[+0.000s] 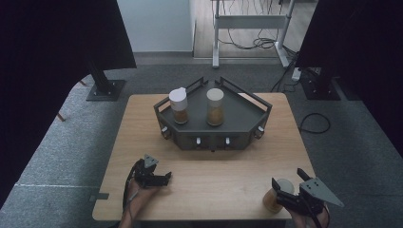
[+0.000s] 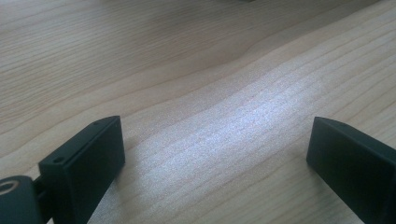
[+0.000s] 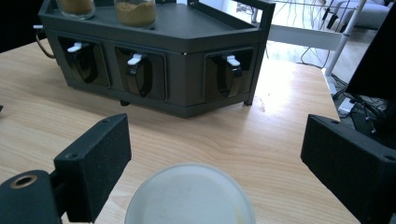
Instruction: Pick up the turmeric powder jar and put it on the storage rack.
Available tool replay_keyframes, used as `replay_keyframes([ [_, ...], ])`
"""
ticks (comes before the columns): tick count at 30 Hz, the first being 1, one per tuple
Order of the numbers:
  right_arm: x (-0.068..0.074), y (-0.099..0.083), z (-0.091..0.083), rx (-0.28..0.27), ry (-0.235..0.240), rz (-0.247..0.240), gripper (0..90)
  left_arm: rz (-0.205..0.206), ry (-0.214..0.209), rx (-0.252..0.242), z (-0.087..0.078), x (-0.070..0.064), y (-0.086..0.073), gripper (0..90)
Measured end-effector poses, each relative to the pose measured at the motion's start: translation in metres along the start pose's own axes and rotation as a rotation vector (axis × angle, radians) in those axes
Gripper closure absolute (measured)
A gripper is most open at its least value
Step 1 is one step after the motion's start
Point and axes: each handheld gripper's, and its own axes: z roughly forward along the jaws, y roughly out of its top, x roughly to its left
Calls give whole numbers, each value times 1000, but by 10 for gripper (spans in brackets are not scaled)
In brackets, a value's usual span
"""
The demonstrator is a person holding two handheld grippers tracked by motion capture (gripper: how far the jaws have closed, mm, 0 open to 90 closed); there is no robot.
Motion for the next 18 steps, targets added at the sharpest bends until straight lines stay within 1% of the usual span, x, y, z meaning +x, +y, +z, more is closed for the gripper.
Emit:
replay_keyframes([
  [5, 2, -5, 0, 16, 1, 1, 80, 0, 0, 0, 0, 0, 0, 39],
  [10, 2, -10, 0, 30, 12, 5, 80, 0, 0, 0, 0, 0, 0, 39],
  [18, 4, -15, 0, 58, 17, -1, 88, 0, 0, 0, 0, 0, 0, 39],
])
